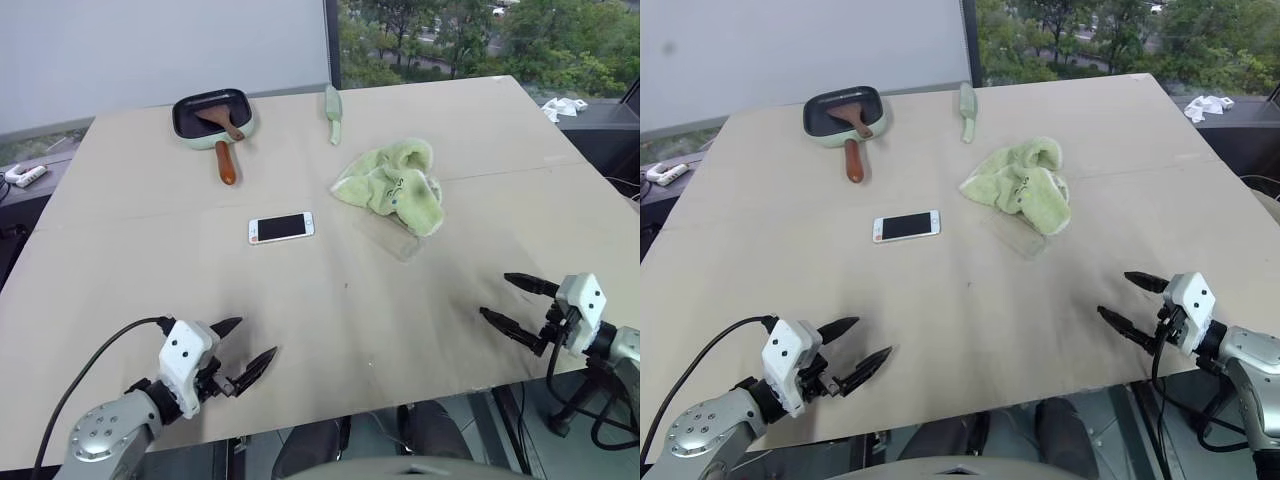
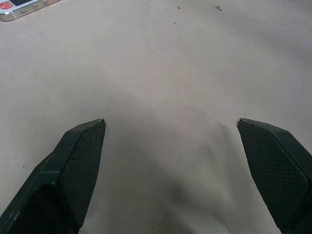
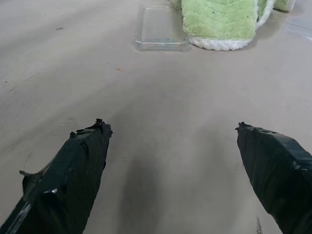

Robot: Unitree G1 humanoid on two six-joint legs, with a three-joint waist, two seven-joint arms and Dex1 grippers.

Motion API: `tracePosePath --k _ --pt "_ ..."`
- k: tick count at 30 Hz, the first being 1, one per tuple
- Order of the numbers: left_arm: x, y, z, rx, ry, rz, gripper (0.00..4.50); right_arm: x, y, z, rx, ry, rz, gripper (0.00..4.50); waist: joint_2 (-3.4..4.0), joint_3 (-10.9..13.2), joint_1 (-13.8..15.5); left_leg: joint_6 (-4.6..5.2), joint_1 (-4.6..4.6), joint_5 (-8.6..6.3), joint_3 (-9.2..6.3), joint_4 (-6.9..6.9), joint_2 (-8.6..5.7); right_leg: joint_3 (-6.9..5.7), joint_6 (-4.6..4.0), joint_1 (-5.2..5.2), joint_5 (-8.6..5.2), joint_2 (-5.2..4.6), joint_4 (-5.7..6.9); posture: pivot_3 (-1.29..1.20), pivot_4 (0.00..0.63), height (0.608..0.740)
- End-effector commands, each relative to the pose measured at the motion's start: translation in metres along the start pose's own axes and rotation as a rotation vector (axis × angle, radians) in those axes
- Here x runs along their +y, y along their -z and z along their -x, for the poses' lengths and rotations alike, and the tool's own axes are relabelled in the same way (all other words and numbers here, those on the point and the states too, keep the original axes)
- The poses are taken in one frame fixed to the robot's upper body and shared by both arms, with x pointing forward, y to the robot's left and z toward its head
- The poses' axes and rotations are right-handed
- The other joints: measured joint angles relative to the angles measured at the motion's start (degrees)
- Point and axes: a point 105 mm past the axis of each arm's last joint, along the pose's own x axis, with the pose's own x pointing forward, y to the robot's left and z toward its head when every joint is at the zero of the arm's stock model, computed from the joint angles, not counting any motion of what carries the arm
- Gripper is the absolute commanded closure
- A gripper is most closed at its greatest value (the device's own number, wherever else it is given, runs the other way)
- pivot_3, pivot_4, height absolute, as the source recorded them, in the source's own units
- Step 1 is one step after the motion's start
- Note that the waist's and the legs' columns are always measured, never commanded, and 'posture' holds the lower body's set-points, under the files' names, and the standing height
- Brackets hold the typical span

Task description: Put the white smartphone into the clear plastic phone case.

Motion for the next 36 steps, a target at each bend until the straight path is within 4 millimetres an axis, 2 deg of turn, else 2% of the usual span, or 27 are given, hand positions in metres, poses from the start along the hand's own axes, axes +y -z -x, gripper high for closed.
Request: tracePosePath --k 1,16,22,27,31,33,36 --pt "0.0 -0.01 0.004 -0.035 -0.008 -0.041 0.09 -0.002 -0.008 0.001 -0.017 -0.009 0.034 0.03 0.0 0.0 0.0 0.0 0.0 0.0 0.0 0.0 0.0 0.0 0.0 0.0 0.0 0.0 0.0 0.0 0.15 0.74" --pt "-0.002 -0.013 0.003 -0.06 0.026 -0.051 0.09 0.003 -0.011 0.001 -0.018 -0.018 0.041 0.03 0.0 0.0 0.0 0.04 0.0 -0.03 0.0 0.0 0.01 -0.01 0.0 0.0 0.0 0.0 -0.01 0.0 0.15 0.74" --pt "0.001 -0.018 0.002 -0.077 0.033 -0.064 0.09 0.007 -0.024 -0.013 -0.058 -0.037 0.052 0.03 0.01 0.0 0.0 0.04 -0.01 -0.02 0.0 0.0 0.01 -0.01 0.0 0.0 0.0 0.0 -0.01 0.0 0.15 0.74" --pt "-0.003 -0.045 0.003 -0.18 0.129 -0.068 0.09 0.028 -0.054 -0.059 -0.13 -0.11 0.053 0.03 0.01 0.0 -0.2 0.01 0.02 -0.01 0.02 0.0 0.08 0.0 -0.01 -0.01 0.0 0.07 0.0 0.0 0.15 0.74" --pt "-0.005 -0.065 0.01 -0.221 0.244 -0.101 0.09 0.043 -0.074 -0.113 -0.135 -0.122 0.083 0.03 -0.02 0.1 -0.2 -0.06 -0.02 0.02 0.0 0.0 0.08 -0.04 -0.02 -0.05 0.0 0.08 -0.01 0.0 0.15 0.74" --pt "-0.001 -0.068 0.013 -0.204 0.277 -0.125 0.09 0.05 -0.081 -0.135 -0.123 -0.125 0.086 0.03 0.0 0.1 -0.2 -0.06 -0.05 0.02 0.03 -0.01 0.06 -0.02 -0.02 -0.12 0.0 0.07 0.0 0.0 0.15 0.74" --pt "0.007 -0.073 0.018 -0.182 0.297 -0.149 0.09 0.048 -0.08 -0.162 -0.051 -0.07 0.091 0.03 -0.01 0.1 0.0 -0.07 -0.08 0.02 -0.02 -0.03 0.05 -0.05 -0.03 -0.22 0.0 0.09 -0.01 0.0 0.15 0.74"
